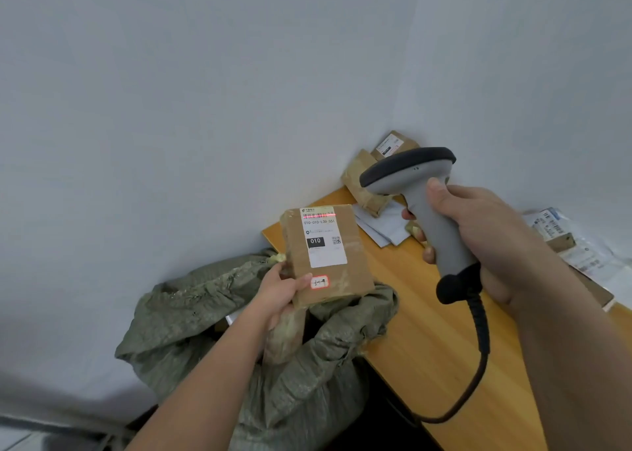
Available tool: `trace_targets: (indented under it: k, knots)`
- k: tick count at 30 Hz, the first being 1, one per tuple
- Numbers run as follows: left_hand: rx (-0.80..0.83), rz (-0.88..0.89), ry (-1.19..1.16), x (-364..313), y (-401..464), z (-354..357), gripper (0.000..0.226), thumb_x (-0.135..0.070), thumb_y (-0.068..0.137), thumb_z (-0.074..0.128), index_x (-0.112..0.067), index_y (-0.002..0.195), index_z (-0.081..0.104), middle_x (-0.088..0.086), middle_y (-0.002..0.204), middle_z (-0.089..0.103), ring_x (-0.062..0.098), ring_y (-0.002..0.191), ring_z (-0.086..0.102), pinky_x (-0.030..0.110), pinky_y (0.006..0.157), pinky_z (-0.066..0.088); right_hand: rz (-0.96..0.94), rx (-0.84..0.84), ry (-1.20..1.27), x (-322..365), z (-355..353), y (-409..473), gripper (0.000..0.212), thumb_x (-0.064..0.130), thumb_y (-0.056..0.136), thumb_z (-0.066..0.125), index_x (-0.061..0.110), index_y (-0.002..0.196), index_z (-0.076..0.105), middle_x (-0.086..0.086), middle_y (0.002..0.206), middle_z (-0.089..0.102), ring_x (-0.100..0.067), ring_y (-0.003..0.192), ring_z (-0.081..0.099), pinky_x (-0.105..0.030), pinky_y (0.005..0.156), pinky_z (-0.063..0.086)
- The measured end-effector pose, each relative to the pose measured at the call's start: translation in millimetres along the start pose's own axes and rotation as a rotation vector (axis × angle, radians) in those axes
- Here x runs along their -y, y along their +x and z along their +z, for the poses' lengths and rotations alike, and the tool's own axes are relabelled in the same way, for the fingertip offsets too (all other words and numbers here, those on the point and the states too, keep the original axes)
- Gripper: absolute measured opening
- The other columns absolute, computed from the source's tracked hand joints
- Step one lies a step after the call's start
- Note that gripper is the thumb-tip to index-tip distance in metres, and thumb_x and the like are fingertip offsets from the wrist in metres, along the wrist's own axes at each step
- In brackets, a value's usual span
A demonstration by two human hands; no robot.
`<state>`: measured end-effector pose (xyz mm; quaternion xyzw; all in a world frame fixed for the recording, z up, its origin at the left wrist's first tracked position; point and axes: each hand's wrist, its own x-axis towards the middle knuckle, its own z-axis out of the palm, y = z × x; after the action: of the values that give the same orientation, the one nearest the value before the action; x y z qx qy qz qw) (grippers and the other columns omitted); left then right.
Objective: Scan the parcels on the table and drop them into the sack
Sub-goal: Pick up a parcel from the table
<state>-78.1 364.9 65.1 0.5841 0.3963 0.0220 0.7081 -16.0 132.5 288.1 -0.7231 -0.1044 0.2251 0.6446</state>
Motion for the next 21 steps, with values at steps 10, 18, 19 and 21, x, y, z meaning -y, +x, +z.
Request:
trace_targets:
  k: [10,18,19,21]
  knots:
    - [-0.088,-0.179,0.344,24,22,-93,0.073,0.020,0.080,0.050,-0.020,0.141,0.048,0.015,0.134,0.052,0.037,0.092,0.064,0.036,0.052,0.054,0.173,-0.078,0.008,-33,0,15,0.028,0.038,0.099,0.052,0.011,0.105,0.059,-0.012,0.089,0.055,-0.017,0.061,0.053,-0.026,0.048,0.049]
    - [-0.151,-0.203,0.682,89,41,-73,0.055,-0.004,0.089,0.058,-0.013,0.143,0.048,0.016,0.150,0.038,0.032,0.129,0.045,0.031,0.102,0.041,0.261,-0.129,-0.040,-67,-9,20,0.030,0.038,0.099,0.051,0.011,0.107,0.061,-0.015,0.106,0.060,-0.019,0.071,0.056,-0.032,0.054,0.050]
    - [-0.197,-0.201,0.689,93,40,-67,0.051,-0.005,0.090,0.055,-0.009,0.140,0.051,0.017,0.149,0.037,0.033,0.129,0.044,0.033,0.104,0.040,0.270,-0.136,-0.033,-70,-11,20,0.029,0.038,0.099,0.051,0.012,0.107,0.061,-0.015,0.106,0.060,-0.019,0.071,0.056,-0.031,0.054,0.050]
    - [-0.302,-0.187,0.695,97,39,-55,0.049,-0.011,0.087,0.055,-0.012,0.135,0.054,0.020,0.146,0.037,0.037,0.127,0.043,0.041,0.106,0.041,0.276,-0.156,-0.015,-75,-18,20,0.026,0.037,0.100,0.051,0.014,0.105,0.060,-0.014,0.105,0.059,-0.018,0.070,0.055,-0.030,0.053,0.049]
